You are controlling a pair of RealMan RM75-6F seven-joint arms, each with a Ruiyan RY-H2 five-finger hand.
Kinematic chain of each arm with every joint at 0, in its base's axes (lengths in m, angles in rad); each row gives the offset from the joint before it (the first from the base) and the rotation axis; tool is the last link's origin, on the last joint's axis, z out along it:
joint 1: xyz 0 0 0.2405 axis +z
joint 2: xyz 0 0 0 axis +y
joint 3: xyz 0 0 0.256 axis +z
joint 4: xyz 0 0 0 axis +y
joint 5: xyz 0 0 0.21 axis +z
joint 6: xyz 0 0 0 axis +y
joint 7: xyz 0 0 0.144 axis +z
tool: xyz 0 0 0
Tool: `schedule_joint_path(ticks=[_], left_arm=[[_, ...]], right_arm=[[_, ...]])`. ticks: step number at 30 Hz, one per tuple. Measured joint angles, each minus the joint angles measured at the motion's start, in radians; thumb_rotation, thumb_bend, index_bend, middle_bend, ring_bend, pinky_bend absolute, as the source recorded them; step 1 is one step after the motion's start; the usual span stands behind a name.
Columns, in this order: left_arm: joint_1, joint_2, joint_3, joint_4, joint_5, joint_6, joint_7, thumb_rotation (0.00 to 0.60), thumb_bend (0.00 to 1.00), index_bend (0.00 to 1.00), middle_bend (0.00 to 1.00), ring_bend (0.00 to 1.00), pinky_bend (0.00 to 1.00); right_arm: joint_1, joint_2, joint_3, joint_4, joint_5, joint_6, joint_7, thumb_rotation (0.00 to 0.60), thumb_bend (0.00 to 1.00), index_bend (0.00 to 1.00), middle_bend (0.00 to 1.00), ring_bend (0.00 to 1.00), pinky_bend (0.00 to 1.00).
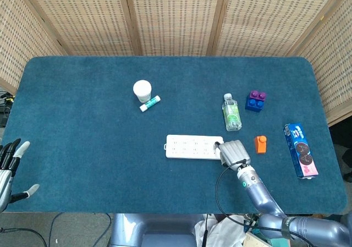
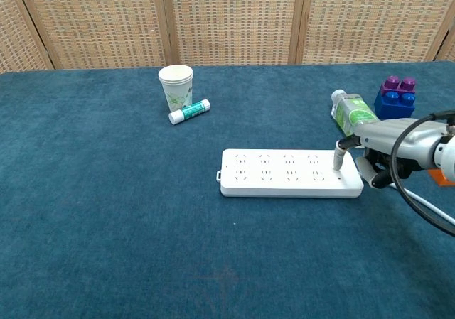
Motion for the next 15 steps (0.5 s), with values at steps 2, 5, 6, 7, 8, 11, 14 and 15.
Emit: schedule_joint_path(ticks=[2, 5, 6, 7, 8, 11, 14, 15], left_arm=[[0.0, 0.0, 0.0, 0.0, 0.001, 0.001, -0.001, 0.6, 0.0, 0.0, 0.0, 0.0, 0.0], [0.0, 0.0, 0.001, 0.0, 0.002, 0.001, 0.0, 0.6, 0.0, 0.0, 0.0, 0.0, 0.0], [0.0, 0.0, 0.001, 0.0, 0.002, 0.001, 0.0, 0.6, 0.0, 0.0, 0.0, 0.0, 0.0], [0.0, 0.0, 0.002, 0.0, 0.002, 0.0, 0.001, 0.6, 0.0, 0.0, 0.0, 0.0, 0.0], [0.0, -0.001, 0.002, 0.0, 0.002, 0.0, 0.001, 0.6, 0.0, 0.0, 0.0, 0.0, 0.0], [0.0, 0.0, 0.001, 0.001, 0.001, 0.001, 0.0, 0.6, 0.0, 0.0, 0.0, 0.0, 0.0], [0.0, 0.0, 0.001, 0.001, 0.0, 0.001, -0.001, 0.6, 0.0, 0.0, 0.0, 0.0, 0.0], [0.0, 0.001, 0.001, 0.001, 0.0, 0.001, -0.002, 0.6, 0.0, 0.0, 0.0, 0.0, 0.0]], right_arm=[[0.005, -0.005, -0.005, 0.003, 0.011, 0.003, -0.009, 0.6, 0.81, 0.31, 0.88, 0.92, 1.0], [0.011, -0.014, -0.012, 0.005, 0.021, 0.008, -0.021, 0.6, 0.81, 0.31, 0.88, 0.92, 1.0], [0.013, -0.016, -0.013, 0.006, 0.024, 0.009, -0.025, 0.6, 0.81, 0.31, 0.88, 0.92, 1.0], [0.015, -0.018, -0.015, 0.006, 0.028, 0.01, -0.03, 0.6, 0.81, 0.31, 0.88, 0.92, 1.0], [0.018, -0.022, -0.017, 0.008, 0.034, 0.012, -0.039, 0.6, 0.81, 0.31, 0.88, 0.92, 1.0], [0.028, -0.031, -0.02, 0.011, 0.066, 0.018, -0.064, 0.6, 0.81, 0.31, 0.88, 0.92, 1.0], [0.039, -0.034, -0.022, 0.008, 0.096, 0.031, -0.09, 0.6, 0.81, 0.32, 0.88, 0.92, 1.0], [0.041, -0.034, -0.022, 0.004, 0.101, 0.035, -0.093, 0.6, 0.81, 0.32, 0.88, 0.92, 1.0]])
